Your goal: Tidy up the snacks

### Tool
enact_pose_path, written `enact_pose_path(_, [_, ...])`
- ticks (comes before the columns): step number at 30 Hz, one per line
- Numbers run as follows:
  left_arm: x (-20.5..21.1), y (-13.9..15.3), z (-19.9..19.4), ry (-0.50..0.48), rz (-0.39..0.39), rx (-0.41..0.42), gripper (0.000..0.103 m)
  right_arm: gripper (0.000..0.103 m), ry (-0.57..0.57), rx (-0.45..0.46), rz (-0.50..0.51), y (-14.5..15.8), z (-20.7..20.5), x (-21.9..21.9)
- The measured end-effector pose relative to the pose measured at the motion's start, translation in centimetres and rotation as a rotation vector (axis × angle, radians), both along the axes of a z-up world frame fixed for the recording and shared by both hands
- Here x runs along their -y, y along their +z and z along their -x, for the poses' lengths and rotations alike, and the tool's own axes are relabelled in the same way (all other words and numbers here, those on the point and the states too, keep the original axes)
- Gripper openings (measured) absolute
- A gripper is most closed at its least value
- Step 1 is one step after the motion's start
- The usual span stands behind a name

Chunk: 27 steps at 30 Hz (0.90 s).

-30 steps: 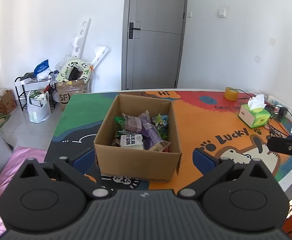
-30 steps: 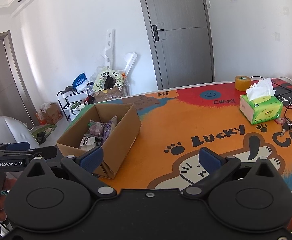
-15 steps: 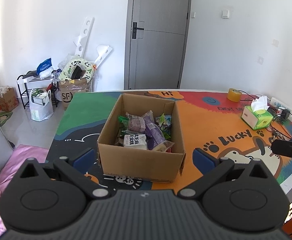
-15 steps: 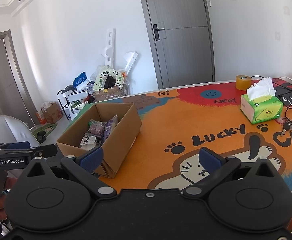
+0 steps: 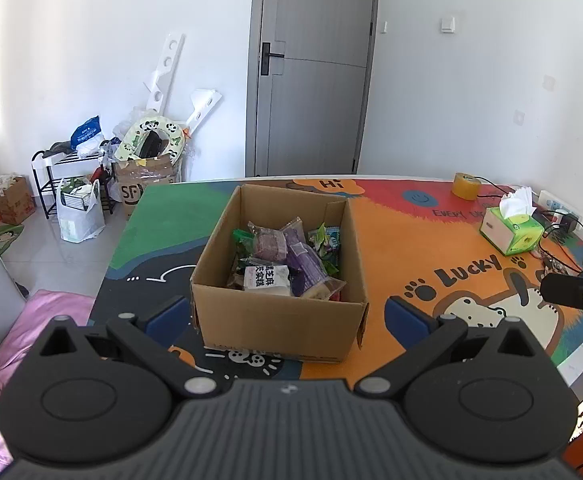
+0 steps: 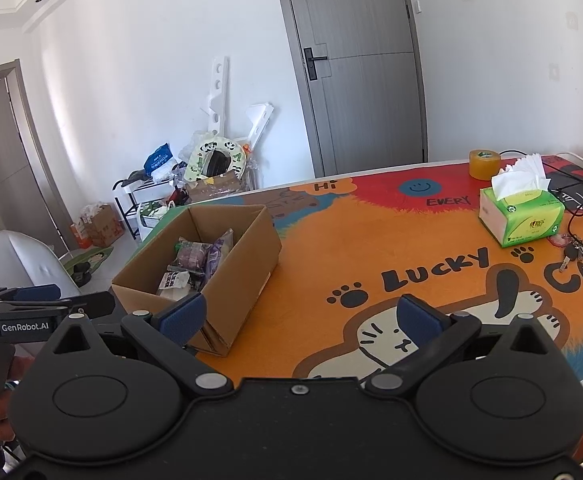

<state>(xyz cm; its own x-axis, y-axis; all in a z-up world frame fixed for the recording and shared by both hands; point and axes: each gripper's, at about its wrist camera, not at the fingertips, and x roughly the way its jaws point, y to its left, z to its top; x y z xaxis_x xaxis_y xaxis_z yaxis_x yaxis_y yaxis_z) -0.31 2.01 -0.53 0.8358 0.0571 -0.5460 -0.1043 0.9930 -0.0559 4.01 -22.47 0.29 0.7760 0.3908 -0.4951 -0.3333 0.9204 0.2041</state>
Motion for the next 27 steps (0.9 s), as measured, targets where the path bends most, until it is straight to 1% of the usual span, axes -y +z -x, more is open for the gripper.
enact_pose_path(10, [0.14, -0.14, 0.03, -0.007, -0.001, -0.002, 0.103, 0.103, 0.011, -0.004, -0.020, 0.05, -0.07, 0.20])
enact_pose_path(14, [0.03, -0.08, 0.12, -0.015, 0.000, 0.003, 0.103, 0.103, -0.006, 0.002, -0.002, 0.09, -0.07, 0.22])
enact_pose_path(18, [-0.01, -0.18, 0.11, -0.007, 0.001, 0.001, 0.103, 0.103, 0.003, -0.003, -0.026, 0.25, -0.09, 0.43])
enact_pose_path(27, [0.48, -0.29, -0.03, -0.027, 0.001, 0.002, 0.103, 0.103, -0.005, 0.002, -0.024, 0.17, -0.06, 0.50])
